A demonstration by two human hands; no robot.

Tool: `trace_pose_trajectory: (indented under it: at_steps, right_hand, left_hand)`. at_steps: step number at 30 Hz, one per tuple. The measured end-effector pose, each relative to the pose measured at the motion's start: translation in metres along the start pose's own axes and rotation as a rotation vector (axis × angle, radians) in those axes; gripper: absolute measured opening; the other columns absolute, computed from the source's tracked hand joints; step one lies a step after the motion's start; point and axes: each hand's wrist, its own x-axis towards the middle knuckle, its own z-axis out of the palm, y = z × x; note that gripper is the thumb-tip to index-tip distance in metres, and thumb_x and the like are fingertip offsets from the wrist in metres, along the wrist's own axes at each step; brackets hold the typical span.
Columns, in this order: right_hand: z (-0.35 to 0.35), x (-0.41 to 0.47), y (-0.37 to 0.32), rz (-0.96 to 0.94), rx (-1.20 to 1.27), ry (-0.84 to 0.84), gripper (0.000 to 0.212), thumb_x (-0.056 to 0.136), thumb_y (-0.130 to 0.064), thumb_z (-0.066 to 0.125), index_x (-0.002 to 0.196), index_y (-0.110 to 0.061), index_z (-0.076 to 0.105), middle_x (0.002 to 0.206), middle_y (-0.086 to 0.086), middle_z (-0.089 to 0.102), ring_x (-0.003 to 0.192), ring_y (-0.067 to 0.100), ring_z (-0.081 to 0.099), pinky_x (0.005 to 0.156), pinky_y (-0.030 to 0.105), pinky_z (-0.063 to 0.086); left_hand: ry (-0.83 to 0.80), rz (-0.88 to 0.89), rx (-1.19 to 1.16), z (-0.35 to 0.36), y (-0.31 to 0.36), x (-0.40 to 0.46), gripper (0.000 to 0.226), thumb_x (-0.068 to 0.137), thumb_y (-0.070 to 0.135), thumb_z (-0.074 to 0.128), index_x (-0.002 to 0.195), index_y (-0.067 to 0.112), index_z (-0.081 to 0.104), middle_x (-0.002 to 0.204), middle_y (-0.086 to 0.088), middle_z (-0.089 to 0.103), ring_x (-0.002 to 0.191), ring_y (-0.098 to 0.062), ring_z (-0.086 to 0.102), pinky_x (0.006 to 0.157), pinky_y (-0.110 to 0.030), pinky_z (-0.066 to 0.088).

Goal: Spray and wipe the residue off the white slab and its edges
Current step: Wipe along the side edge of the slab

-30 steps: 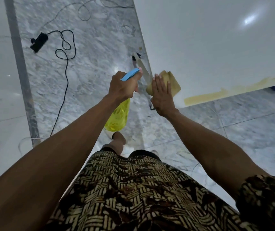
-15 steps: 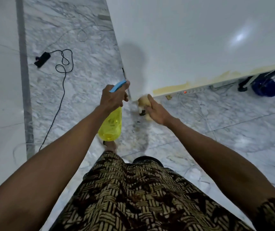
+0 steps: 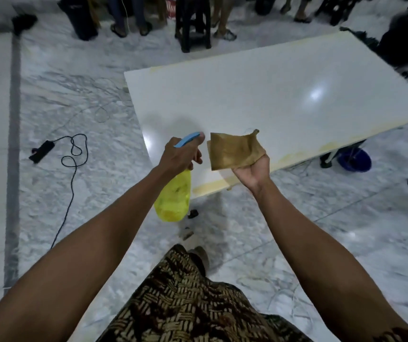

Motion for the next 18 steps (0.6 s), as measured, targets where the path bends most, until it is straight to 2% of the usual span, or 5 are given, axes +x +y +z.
trace_pose_trajectory:
  at_steps: [3,5,7,13,18]
  right_hand:
    - [0.017,0.029,-0.009,0.051,0.007,0.041,0.044,0.102,-0.045,0.044,0.129,-0.013,0.057,0.133,0.018,0.06,0.126,0.035,0.054,0.112,0.054,0.035]
    - [0.024,0.052,-0.015,0.136,-0.031,-0.065,0.066,0.1,-0.051,0.043,0.153,-0.014,0.03,0.158,0.02,0.029,0.145,0.04,0.029,0.119,0.06,0.016]
    - [0.027,0.074,-0.022,0.191,-0.038,-0.146,0.08,0.099,-0.055,0.044,0.157,-0.009,0.014,0.162,0.021,0.016,0.148,0.042,0.018,0.12,0.06,0.009]
    - [0.041,0.126,-0.042,0.313,-0.027,-0.115,0.056,0.103,-0.048,0.04,0.128,-0.002,0.059,0.142,0.021,0.05,0.136,0.039,0.042,0.119,0.053,0.024]
    - [0.061,0.162,-0.039,0.43,-0.143,-0.189,0.071,0.1,-0.051,0.044,0.151,-0.003,0.03,0.16,0.021,0.025,0.147,0.038,0.027,0.122,0.053,0.016]
  left_hand:
    - [-0.031,0.019,0.035,0.014,0.011,0.042,0.044,0.102,0.053,0.063,0.09,0.012,0.075,0.085,-0.018,0.079,0.078,-0.041,0.075,0.064,-0.036,0.056]
    - [-0.024,-0.004,0.05,0.019,0.013,0.068,0.049,0.1,0.054,0.065,0.096,0.007,0.077,0.084,-0.019,0.077,0.065,-0.031,0.07,0.063,-0.036,0.055]
    - [-0.002,-0.039,0.074,0.023,0.016,0.091,0.059,0.097,0.056,0.067,0.098,-0.002,0.075,0.079,-0.022,0.072,0.054,-0.02,0.066,0.059,-0.034,0.053]
    - [0.066,-0.117,0.095,0.017,0.026,0.129,0.063,0.098,0.058,0.065,0.091,-0.004,0.073,0.084,-0.025,0.073,0.053,-0.018,0.063,0.051,-0.021,0.052]
    - [0.18,-0.215,0.018,0.01,0.028,0.141,0.048,0.098,0.048,0.071,0.079,0.004,0.066,0.066,-0.008,0.058,0.056,-0.021,0.057,0.049,-0.023,0.048]
